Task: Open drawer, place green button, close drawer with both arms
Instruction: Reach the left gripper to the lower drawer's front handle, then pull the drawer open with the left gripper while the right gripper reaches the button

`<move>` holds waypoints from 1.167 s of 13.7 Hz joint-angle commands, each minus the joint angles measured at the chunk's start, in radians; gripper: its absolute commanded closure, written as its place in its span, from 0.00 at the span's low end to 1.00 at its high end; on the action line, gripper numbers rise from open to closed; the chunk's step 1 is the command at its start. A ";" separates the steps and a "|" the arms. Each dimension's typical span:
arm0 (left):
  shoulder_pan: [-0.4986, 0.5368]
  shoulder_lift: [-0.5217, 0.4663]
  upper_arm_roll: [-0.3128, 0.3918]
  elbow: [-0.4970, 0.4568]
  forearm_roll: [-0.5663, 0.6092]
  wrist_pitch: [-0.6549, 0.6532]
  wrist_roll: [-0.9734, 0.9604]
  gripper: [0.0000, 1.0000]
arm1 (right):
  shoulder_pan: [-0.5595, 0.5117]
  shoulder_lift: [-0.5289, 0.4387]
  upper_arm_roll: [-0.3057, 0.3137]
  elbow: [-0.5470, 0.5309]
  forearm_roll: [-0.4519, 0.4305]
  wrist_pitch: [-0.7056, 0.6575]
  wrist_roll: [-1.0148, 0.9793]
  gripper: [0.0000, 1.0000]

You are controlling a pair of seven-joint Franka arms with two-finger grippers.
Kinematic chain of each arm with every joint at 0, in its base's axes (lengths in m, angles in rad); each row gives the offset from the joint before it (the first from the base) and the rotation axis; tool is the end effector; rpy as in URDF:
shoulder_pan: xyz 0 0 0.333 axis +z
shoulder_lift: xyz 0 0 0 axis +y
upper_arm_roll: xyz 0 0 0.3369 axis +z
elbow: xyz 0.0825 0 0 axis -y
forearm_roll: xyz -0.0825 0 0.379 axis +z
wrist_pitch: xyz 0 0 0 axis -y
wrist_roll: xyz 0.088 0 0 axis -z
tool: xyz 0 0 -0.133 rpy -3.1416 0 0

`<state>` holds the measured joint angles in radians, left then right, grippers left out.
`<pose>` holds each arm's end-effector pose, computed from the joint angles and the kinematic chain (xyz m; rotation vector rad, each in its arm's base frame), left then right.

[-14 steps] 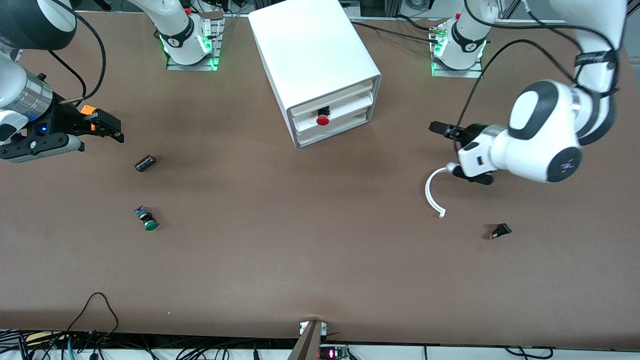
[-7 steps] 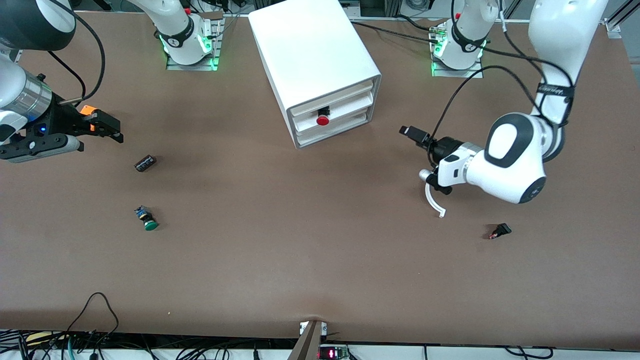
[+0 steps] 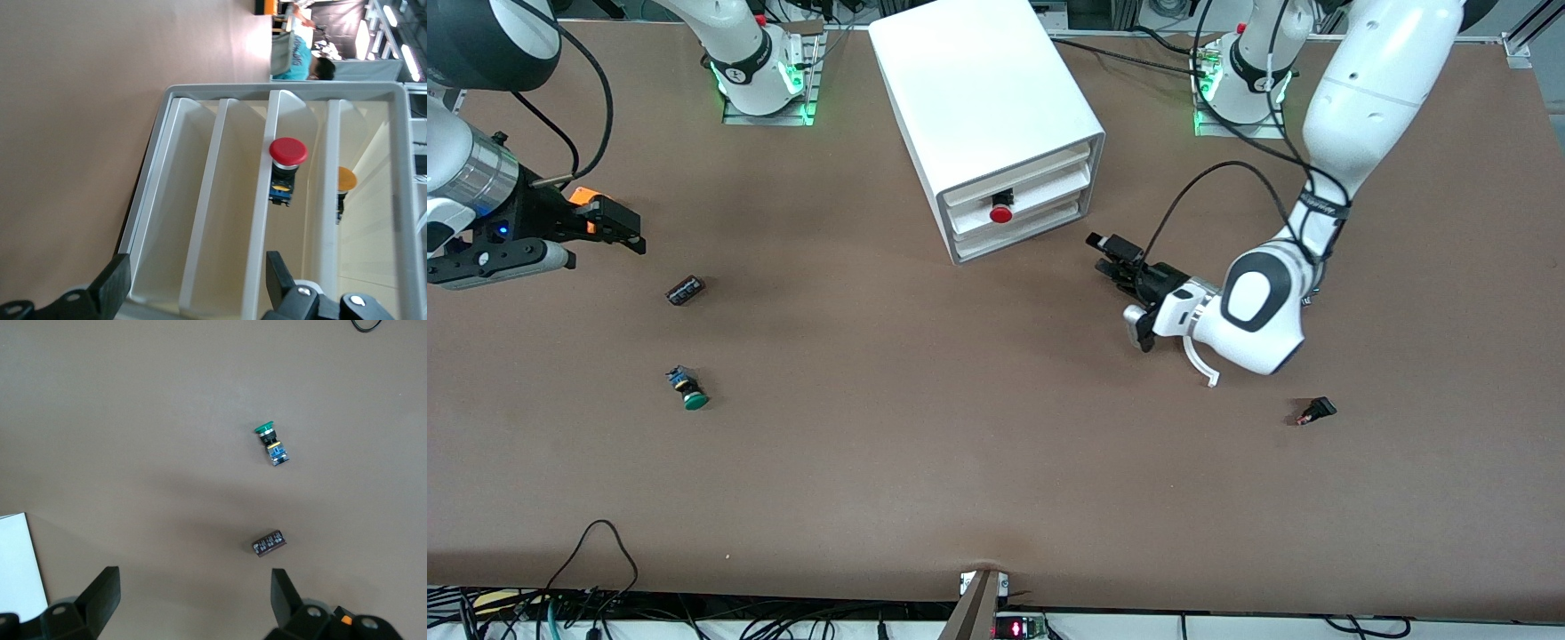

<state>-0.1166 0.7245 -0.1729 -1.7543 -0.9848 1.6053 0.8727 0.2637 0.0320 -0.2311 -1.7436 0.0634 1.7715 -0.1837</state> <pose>0.5364 -0.2651 0.1832 1.7854 -0.5860 -0.5158 0.5678 0.0272 0.5381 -3.0707 -0.3138 -0.0015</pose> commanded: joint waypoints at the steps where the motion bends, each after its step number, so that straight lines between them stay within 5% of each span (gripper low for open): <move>1: -0.053 0.044 0.003 -0.016 -0.083 0.010 0.075 0.12 | -0.006 0.003 0.004 0.015 0.000 -0.017 0.013 0.00; 3: -0.092 0.052 0.003 -0.045 -0.127 0.011 0.092 0.13 | -0.006 0.005 0.004 0.015 -0.002 -0.015 0.013 0.00; 8: -0.123 0.105 0.003 -0.065 -0.199 0.011 0.210 0.54 | -0.006 0.005 0.004 0.015 0.000 -0.015 0.013 0.00; 14: -0.205 0.104 0.003 -0.128 -0.339 0.030 0.244 0.55 | -0.008 0.005 0.004 0.016 0.000 -0.015 0.013 0.00; 16: -0.221 0.101 0.003 -0.142 -0.360 0.070 0.261 0.64 | -0.014 0.011 0.001 0.024 0.004 -0.003 0.007 0.00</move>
<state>-0.3209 0.8405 -0.1774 -1.8666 -1.3056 1.6456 1.0871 0.2629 0.0327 -0.2327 -1.7435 0.0634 1.7721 -0.1826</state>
